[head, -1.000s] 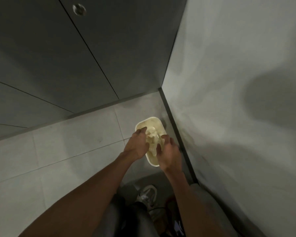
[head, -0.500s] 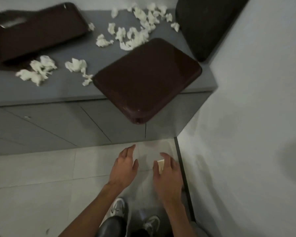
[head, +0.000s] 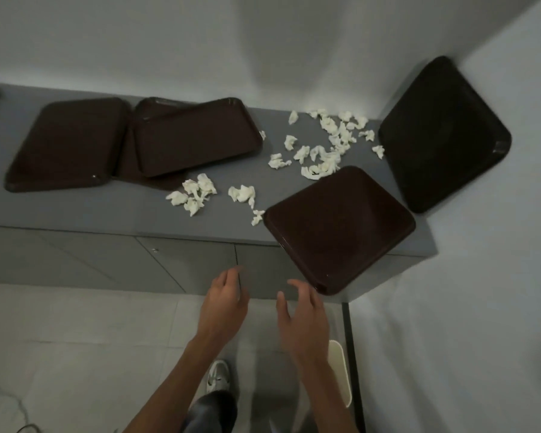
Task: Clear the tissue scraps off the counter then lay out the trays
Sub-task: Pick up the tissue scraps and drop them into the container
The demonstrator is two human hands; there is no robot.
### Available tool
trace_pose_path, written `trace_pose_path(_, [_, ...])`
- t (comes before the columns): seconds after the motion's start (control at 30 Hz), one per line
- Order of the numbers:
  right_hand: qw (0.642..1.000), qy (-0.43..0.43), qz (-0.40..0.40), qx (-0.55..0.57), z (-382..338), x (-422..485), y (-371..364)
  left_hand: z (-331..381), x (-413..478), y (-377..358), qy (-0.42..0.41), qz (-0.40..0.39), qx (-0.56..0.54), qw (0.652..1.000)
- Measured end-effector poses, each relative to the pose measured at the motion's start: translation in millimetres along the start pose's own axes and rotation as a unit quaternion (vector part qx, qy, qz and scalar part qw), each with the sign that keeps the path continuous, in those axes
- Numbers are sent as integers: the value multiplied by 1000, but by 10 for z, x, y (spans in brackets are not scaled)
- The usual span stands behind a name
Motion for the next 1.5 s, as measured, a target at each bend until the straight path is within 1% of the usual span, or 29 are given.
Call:
trace_pose_path(0.13, [1000, 27, -14, 0, -488, 325, -163, -123, 368, 403, -13, -1, -8, 1000])
trace_pose_path(0.27, [998, 37, -45, -6, -727, 686, -384, -224, 797, 555, -41, -11, -1, 999])
trace_pose_path(0.43, [990, 63, -105, -74, -845, 1195, -631, -239, 1214, 565, -69, -29, 3, 997])
trace_pose_path(0.6, [966, 151, -110, -181, -903, 1754, -883, -293, 1598, 463, -68, -38, 18, 997])
trace_pose_path(0.7, [951, 193, -108, -214, -901, 2066, -1003, -294, 1821, 417, -49, -44, 27, 997])
trace_pose_path(0.77, [939, 215, -122, -240, -893, 2229, -1085, -272, 1988, 391, -43, -44, 33, 998])
trace_pose_path(0.9, [927, 251, -145, -239, -919, 2458, -1239, -146, 2353, 355, -49, -39, 48, 997])
trace_pose_path(1.07, [938, 236, -184, -177, -870, 2686, -1394, -80, 2816, 263, -37, -34, 83, 995])
trace_pose_path(1.27, [951, 214, -164, -152, -838, 2904, -1375, -217, 3126, 30, -47, -71, 111, 990])
trace_pose_path(1.37, [956, 199, -148, -155, -834, 3016, -1343, -213, 3174, 13, -51, -64, 84, 993])
trace_pose_path(1.5, [966, 168, -136, -140, -815, 3149, -1288, -197, 3198, 91, -33, -31, 41, 998])
Point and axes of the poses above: each hand's wrist, its own x-axis towards the middle knuckle, its own y-axis out of the back of the hand, z = x × y, the point moved 6 cm from there along x, towards the middle knuckle, and after that the axes turned 3 degrees about z, right-handed, at the moved point
